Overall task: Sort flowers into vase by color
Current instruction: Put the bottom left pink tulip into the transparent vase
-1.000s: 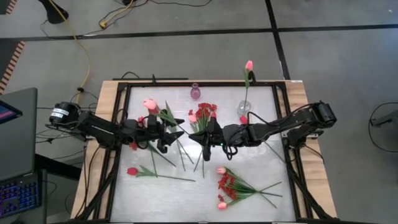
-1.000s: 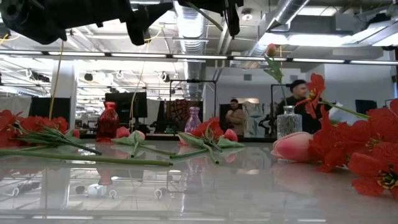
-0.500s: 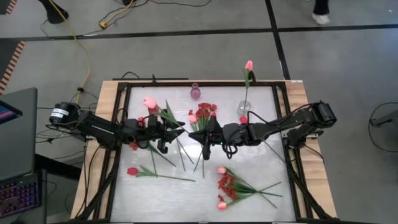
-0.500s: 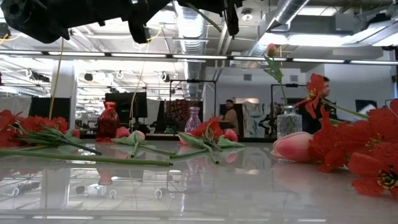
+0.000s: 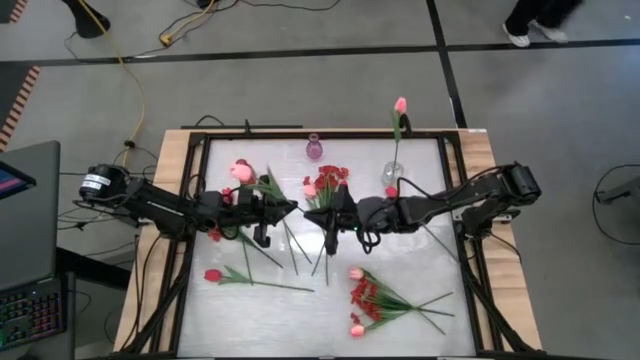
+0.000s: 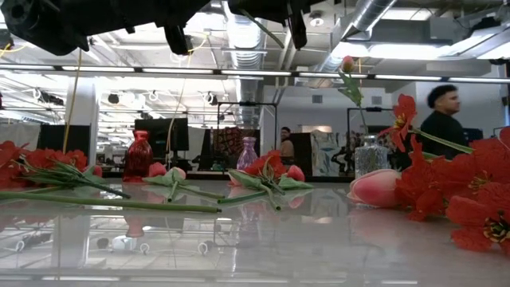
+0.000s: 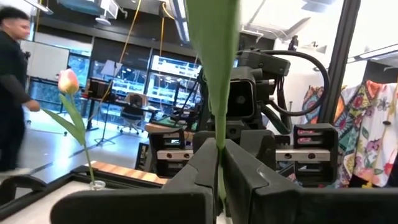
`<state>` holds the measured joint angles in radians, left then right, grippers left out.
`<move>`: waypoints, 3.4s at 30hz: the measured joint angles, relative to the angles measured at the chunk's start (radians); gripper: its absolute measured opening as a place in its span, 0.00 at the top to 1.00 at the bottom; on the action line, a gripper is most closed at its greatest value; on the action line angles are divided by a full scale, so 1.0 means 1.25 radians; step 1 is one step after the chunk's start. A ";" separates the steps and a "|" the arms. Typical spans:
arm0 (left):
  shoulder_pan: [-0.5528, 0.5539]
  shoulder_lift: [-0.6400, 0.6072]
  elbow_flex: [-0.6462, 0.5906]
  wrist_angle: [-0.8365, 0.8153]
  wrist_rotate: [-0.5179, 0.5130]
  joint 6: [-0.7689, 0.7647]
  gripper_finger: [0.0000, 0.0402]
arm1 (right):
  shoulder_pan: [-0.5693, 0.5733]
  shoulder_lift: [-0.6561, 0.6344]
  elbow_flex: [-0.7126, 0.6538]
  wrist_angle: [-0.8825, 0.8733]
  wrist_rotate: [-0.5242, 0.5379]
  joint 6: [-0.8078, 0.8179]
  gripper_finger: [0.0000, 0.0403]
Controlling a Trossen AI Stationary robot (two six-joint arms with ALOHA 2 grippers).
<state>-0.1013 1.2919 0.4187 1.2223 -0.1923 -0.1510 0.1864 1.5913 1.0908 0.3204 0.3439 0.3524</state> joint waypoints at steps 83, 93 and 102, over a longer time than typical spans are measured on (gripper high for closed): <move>0.356 0.732 1.134 -0.763 0.319 0.138 1.00 | 0.201 -0.698 -0.216 -1.257 0.483 0.662 0.49; 0.356 0.735 1.134 -0.801 0.295 0.119 1.00 | 0.201 -0.698 -0.216 -1.206 0.499 0.633 0.49; 0.357 0.735 1.134 -0.806 0.278 0.082 1.00 | 0.201 -0.697 -0.216 -1.188 0.502 0.633 0.49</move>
<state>0.3450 2.2112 1.8362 0.2149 0.1555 -0.0481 0.4381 0.7197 0.8204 -1.1648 0.9711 1.1431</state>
